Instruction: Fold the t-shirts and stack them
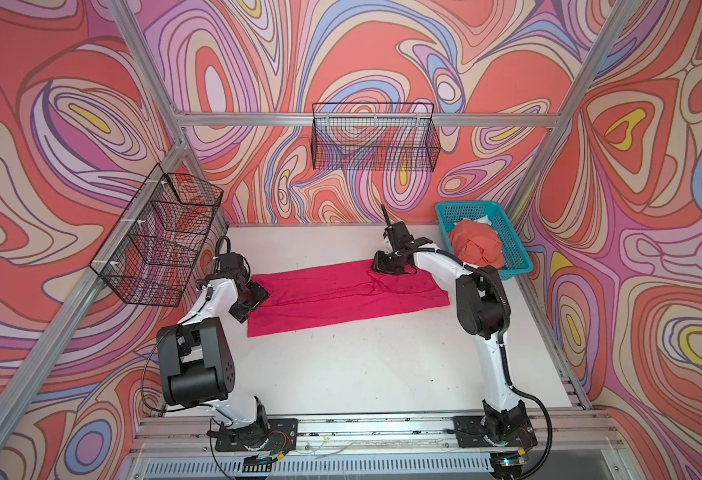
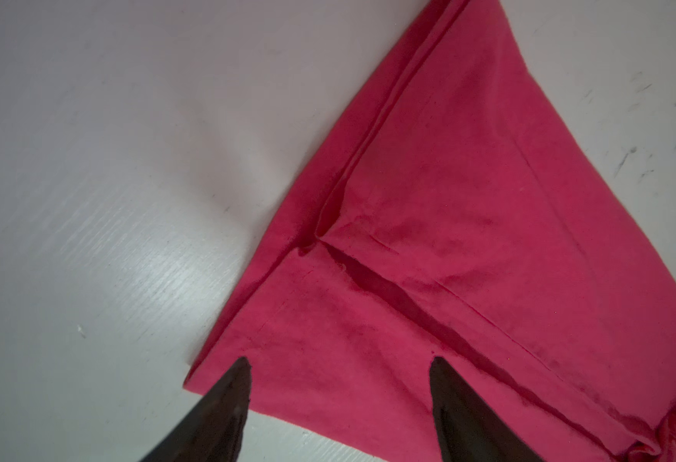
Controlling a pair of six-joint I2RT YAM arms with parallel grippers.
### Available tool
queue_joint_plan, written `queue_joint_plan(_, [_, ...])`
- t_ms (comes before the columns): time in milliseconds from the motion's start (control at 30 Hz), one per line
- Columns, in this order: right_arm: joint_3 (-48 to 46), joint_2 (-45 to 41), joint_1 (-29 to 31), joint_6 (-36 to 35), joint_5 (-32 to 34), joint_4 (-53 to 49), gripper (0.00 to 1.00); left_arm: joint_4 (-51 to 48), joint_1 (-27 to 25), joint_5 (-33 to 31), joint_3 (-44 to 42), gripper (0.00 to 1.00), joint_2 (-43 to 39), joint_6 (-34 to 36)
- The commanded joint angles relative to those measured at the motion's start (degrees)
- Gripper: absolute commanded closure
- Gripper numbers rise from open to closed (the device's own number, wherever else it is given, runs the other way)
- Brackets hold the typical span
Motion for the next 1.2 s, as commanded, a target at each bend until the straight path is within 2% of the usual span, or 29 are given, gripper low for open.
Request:
queue_joint_plan(0, [-2.2, -6.3, 0.4, -0.2, 2.4, 1.6, 0.49, -1.8, -1.4, -0.6, 0.3, 0.27, -0.6, 0.3])
queue_joint_plan(233, [-10.5, -9.8, 1.9, 3.9, 1.1, 3.5, 0.49, 0.2, -4.8, 1.9, 0.4, 0.27, 0.8, -0.1])
queue_joint_plan(433, [-15.7, -10.1, 3.5, 6.0, -0.7, 9.4, 0.50, 2.9, -8.0, 3.9, -0.8, 0.27, 3.3, -1.0])
queue_joint_plan(967, [-4.1, 1.4, 3.3, 3.7, -0.4, 7.6, 0.50, 2.4, -8.6, 3.7, -1.1, 0.27, 5.1, -0.2])
queue_joint_plan(1167, [-0.5, 3.9, 2.9, 3.1, 2.1, 8.7, 0.50, 2.4, -8.6, 3.8, -0.9, 0.27, 5.8, 0.0])
